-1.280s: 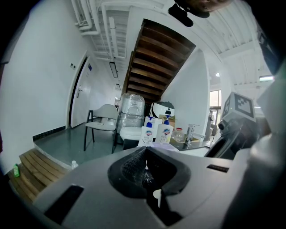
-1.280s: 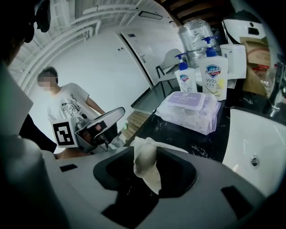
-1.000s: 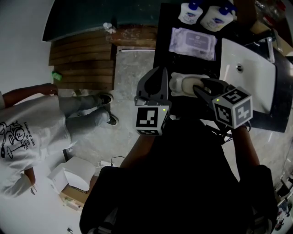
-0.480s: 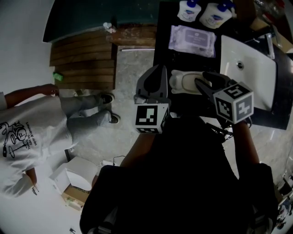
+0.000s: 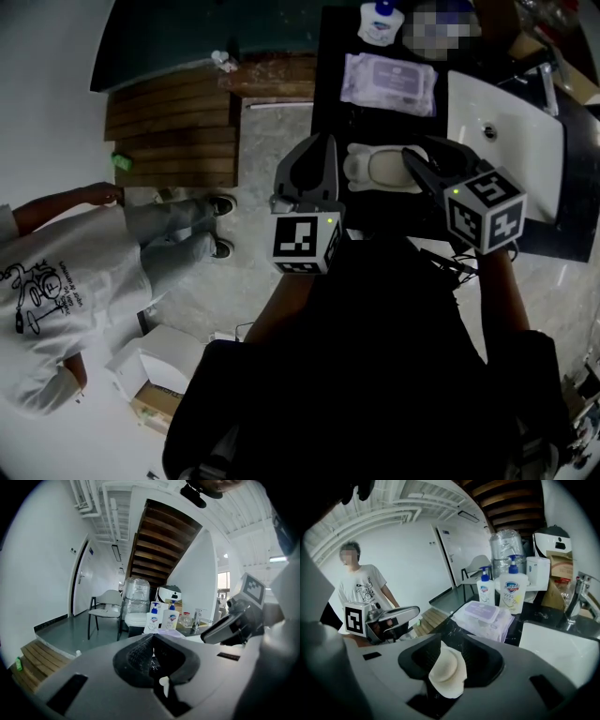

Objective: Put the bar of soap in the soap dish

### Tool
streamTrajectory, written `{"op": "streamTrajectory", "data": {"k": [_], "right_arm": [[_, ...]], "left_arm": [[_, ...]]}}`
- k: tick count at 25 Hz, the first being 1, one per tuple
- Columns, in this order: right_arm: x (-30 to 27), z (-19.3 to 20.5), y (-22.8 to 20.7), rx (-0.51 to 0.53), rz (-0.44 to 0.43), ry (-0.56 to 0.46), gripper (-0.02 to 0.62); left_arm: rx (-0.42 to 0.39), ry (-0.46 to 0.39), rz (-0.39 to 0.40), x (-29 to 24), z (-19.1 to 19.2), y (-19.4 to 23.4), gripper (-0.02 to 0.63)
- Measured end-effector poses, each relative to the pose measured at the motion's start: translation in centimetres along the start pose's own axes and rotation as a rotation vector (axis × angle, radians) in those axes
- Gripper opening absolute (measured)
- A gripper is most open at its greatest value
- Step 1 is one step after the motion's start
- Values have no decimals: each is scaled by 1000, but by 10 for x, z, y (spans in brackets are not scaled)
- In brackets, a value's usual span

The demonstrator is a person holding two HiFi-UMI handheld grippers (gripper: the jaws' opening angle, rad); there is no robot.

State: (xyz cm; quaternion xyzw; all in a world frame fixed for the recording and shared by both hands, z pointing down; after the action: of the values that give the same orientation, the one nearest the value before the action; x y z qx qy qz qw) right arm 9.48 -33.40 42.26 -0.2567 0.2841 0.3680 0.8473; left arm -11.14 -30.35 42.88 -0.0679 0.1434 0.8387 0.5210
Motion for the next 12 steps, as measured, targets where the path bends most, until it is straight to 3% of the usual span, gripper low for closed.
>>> {"op": "streamTrajectory", "data": {"k": [7, 12], "right_arm": [[23, -7, -12, 22, 49, -185, 121], [45, -6, -23, 25, 121, -264, 48]], "left_arm": [[-32, -10, 17, -4, -13, -11, 3], [-63, -19, 17, -1, -21, -24, 3]]}}
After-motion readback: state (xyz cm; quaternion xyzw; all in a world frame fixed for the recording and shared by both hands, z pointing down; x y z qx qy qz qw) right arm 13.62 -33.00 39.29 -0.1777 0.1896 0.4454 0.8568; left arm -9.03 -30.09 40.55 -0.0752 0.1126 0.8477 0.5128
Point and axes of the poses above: the fingertips, and each gripper's own axes: x backward along the fingers, y to its left, z out of its underside, the point moved 8 cm from there along x, backward along the fingers, and after that the axes turned 6 degrees about z, right-handed, at the moved point
